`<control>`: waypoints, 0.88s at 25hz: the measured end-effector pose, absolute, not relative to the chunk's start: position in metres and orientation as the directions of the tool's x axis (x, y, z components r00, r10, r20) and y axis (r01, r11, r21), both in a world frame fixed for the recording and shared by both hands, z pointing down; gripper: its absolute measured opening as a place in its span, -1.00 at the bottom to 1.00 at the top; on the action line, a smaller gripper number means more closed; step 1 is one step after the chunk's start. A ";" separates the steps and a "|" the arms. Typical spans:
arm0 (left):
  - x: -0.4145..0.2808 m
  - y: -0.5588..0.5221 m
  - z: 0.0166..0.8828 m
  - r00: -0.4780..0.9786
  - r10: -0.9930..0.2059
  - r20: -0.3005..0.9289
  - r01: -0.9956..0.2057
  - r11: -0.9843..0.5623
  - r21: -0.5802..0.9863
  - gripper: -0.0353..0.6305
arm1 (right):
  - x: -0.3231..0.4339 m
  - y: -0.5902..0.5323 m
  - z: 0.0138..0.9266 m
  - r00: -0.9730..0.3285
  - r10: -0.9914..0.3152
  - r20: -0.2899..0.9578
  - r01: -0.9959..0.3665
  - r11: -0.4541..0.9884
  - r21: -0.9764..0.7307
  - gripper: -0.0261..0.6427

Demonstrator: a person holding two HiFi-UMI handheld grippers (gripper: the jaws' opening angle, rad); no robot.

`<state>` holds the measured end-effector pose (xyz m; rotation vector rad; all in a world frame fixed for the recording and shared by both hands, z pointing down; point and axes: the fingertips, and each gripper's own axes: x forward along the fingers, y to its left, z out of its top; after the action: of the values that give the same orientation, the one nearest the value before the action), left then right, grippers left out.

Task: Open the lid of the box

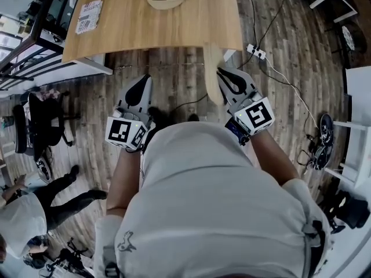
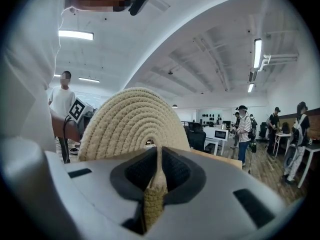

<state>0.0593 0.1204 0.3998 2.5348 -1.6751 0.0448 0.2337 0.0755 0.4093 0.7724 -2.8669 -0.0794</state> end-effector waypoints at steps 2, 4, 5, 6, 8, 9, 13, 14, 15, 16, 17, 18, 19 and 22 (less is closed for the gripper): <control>0.061 0.125 0.399 0.392 -0.916 0.084 -0.920 -0.387 0.069 -0.88 | 0.237 0.081 0.411 -0.849 -0.507 0.149 -0.498 0.862 0.093 -0.81; 0.062 0.129 0.400 0.391 -0.916 0.087 -0.920 -0.387 0.068 -0.88 | 0.240 0.085 0.412 -0.847 -0.512 0.144 -0.504 0.859 0.089 -0.81; 0.062 0.131 0.400 0.391 -0.916 0.088 -0.920 -0.386 0.068 -0.88 | 0.241 0.087 0.412 -0.846 -0.514 0.142 -0.507 0.858 0.084 -0.81; 0.061 0.133 0.400 0.390 -0.917 0.088 -0.920 -0.385 0.070 -0.88 | 0.241 0.089 0.412 -0.846 -0.514 0.141 -0.508 0.858 0.079 -0.81; 0.059 0.135 0.402 0.384 -0.919 0.089 -0.923 -0.378 0.078 -0.88 | 0.240 0.091 0.413 -0.847 -0.512 0.142 -0.507 0.859 0.072 -0.81; 0.058 0.136 0.403 0.381 -0.920 0.090 -0.924 -0.374 0.082 -0.88 | 0.239 0.092 0.414 -0.849 -0.509 0.142 -0.504 0.861 0.071 -0.81; 0.060 0.139 0.408 0.387 -0.917 0.095 -0.921 -0.379 0.091 -0.88 | 0.241 0.099 0.416 -0.845 -0.513 0.147 -0.510 0.858 0.065 -0.81; 0.060 0.139 0.408 0.390 -0.916 0.094 -0.920 -0.382 0.092 -0.88 | 0.242 0.100 0.417 -0.843 -0.517 0.147 -0.514 0.855 0.062 -0.81; 0.061 0.139 0.407 0.392 -0.915 0.091 -0.919 -0.385 0.092 -0.88 | 0.243 0.100 0.416 -0.841 -0.521 0.145 -0.518 0.853 0.060 -0.81; 0.061 0.139 0.406 0.395 -0.915 0.088 -0.918 -0.387 0.090 -0.88 | 0.243 0.101 0.416 -0.840 -0.524 0.143 -0.521 0.852 0.058 -0.81; 0.061 0.140 0.405 0.397 -0.914 0.086 -0.916 -0.390 0.088 -0.88 | 0.244 0.102 0.416 -0.838 -0.526 0.143 -0.524 0.850 0.056 -0.81; 0.062 0.140 0.404 0.400 -0.913 0.084 -0.915 -0.393 0.086 -0.88 | 0.244 0.103 0.416 -0.837 -0.528 0.144 -0.526 0.849 0.056 -0.81; 0.062 0.140 0.403 0.403 -0.911 0.082 -0.914 -0.397 0.086 -0.88 | 0.245 0.103 0.416 -0.835 -0.530 0.145 -0.528 0.847 0.057 -0.81; 0.063 0.140 0.403 0.414 -0.907 0.079 -0.909 -0.407 0.089 -0.88 | 0.246 0.105 0.417 -0.831 -0.535 0.153 -0.532 0.844 0.061 -0.81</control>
<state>0.0630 0.1403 0.4026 2.5403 -1.6400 0.0269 0.2462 0.1051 0.4169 0.8332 -2.8584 -0.0231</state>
